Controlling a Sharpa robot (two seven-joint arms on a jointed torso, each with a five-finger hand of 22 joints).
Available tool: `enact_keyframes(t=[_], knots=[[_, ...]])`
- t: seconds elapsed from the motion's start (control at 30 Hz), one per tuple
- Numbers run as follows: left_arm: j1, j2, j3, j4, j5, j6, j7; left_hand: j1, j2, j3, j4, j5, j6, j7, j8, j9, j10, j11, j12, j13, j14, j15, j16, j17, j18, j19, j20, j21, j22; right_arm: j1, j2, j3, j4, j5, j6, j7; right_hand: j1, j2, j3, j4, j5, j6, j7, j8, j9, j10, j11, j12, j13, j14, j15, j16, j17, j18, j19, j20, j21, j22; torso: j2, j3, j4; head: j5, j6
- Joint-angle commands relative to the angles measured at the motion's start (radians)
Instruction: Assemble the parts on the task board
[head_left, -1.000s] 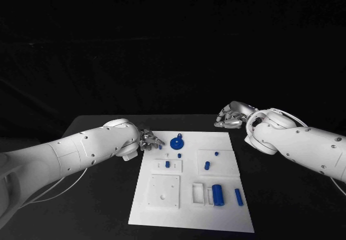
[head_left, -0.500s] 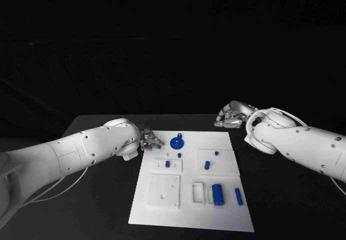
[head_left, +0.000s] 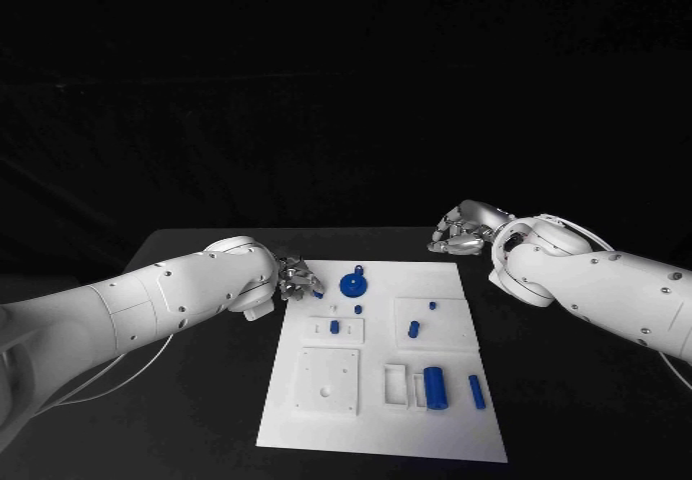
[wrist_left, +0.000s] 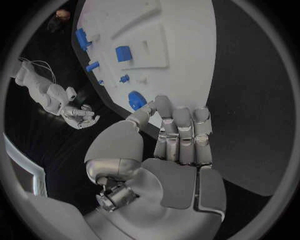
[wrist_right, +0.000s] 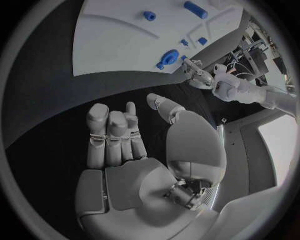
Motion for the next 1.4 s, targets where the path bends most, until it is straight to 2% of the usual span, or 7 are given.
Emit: enact_keyframes(t=[0.03,0.33,0.47,0.7,0.9,1.17,1.4], knots=[[0.000,-0.005,0.000,0.013,-0.006,-0.032,0.020,0.002,0.011,0.004,-0.012,0.009,0.079,-0.002,0.008,0.015,0.013,-0.001,-0.002,0.002,0.008,-0.008,0.009,0.002,-0.011,0.012,-0.130,-0.003,0.003,0.000,0.002,0.000,-0.001,-0.003,0.006,0.007,-0.007,0.003,-0.006,0.000,0.004,-0.001,0.006,-0.003,0.001,-0.006,0.001,0.002,-0.001,-0.003,-0.003,-0.004,0.001,0.083,-0.005,-0.002,-0.004,0.010,0.000,0.0003,0.0005,0.000,-0.001],[0.000,-0.038,0.001,0.067,0.012,-0.084,0.024,-0.008,0.007,0.019,-0.041,0.071,0.096,-0.009,0.016,0.016,0.034,-0.008,-0.002,0.004,0.026,-0.015,0.015,0.008,-0.010,0.032,-0.135,0.000,0.008,0.000,0.000,0.000,-0.001,-0.003,0.007,0.007,-0.010,0.004,-0.006,0.001,0.005,-0.001,0.006,-0.003,0.001,-0.006,0.001,0.002,-0.002,-0.003,-0.003,-0.005,0.002,0.083,-0.005,-0.002,-0.004,0.010,-0.002,0.0002,0.0019,0.002,-0.003],[0.000,-0.065,0.001,0.114,0.014,-0.110,0.022,-0.013,0.004,0.024,-0.051,0.094,0.106,-0.013,0.020,0.015,0.046,-0.012,-0.002,0.005,0.037,-0.019,0.019,0.011,-0.009,0.043,-0.138,0.002,0.011,0.000,-0.001,0.000,0.000,-0.003,0.007,0.007,-0.010,0.004,-0.006,0.002,0.006,-0.001,0.006,-0.003,0.001,-0.006,0.001,0.002,-0.002,-0.003,-0.003,-0.005,0.002,0.083,-0.005,-0.002,-0.004,0.010,-0.003,0.0006,0.0024,0.006,-0.002],[0.001,-0.116,0.000,0.205,0.014,-0.148,0.013,-0.020,-0.018,0.032,-0.062,0.181,0.140,-0.027,0.035,0.019,0.078,-0.025,0.007,0.014,0.067,-0.030,0.031,0.021,-0.004,0.071,-0.146,0.011,0.019,0.000,-0.002,0.000,-0.001,-0.001,0.007,0.008,-0.011,0.004,-0.006,0.002,0.006,-0.001,0.006,-0.003,0.002,-0.007,0.001,0.002,-0.002,-0.003,-0.003,-0.005,0.002,0.083,-0.005,-0.002,-0.004,0.010,-0.004,0.0018,0.0020,0.013,-0.002],[0.001,-0.150,-0.004,0.266,0.012,-0.187,0.004,-0.019,-0.029,0.029,-0.064,0.209,0.160,-0.035,0.054,0.037,0.094,-0.033,0.027,0.028,0.084,-0.039,0.048,0.033,0.000,0.088,-0.151,0.021,0.027,0.000,-0.003,0.000,0.000,0.001,0.008,0.008,-0.011,0.004,-0.006,0.002,0.007,-0.001,0.006,-0.003,0.002,-0.007,0.001,0.002,-0.002,-0.003,-0.003,-0.005,0.002,0.083,-0.005,-0.002,-0.004,0.010,-0.005,0.0028,0.0020,0.015,-0.005],[0.000,-0.212,-0.050,0.363,-0.039,-0.274,-0.041,-0.016,-0.043,0.029,-0.064,0.280,0.174,-0.047,0.072,0.065,0.095,-0.045,0.069,0.055,0.100,-0.052,0.077,0.052,0.007,0.112,-0.159,0.037,0.041,-0.001,-0.005,0.000,0.002,0.001,0.009,0.008,-0.011,0.004,-0.006,0.002,0.010,-0.001,0.006,-0.003,0.002,-0.007,0.001,0.002,-0.002,-0.003,-0.003,-0.005,0.002,0.083,-0.005,-0.002,-0.005,0.010,-0.004,0.0033,0.0034,0.019,-0.007],[-0.017,-0.240,-0.067,0.408,-0.067,-0.297,-0.065,-0.020,-0.045,0.027,-0.063,0.298,0.182,-0.058,0.086,0.093,0.095,-0.058,0.111,0.079,0.113,-0.067,0.105,0.068,0.014,0.135,-0.163,0.053,0.051,-0.001,-0.007,0.000,0.002,0.003,0.015,0.008,-0.014,0.004,-0.007,0.004,0.014,-0.001,0.007,-0.003,0.002,-0.007,0.001,0.002,-0.002,-0.003,-0.003,-0.006,0.002,0.083,-0.005,-0.001,-0.005,0.010,-0.004,0.0018,0.0027,0.024,-0.009]])
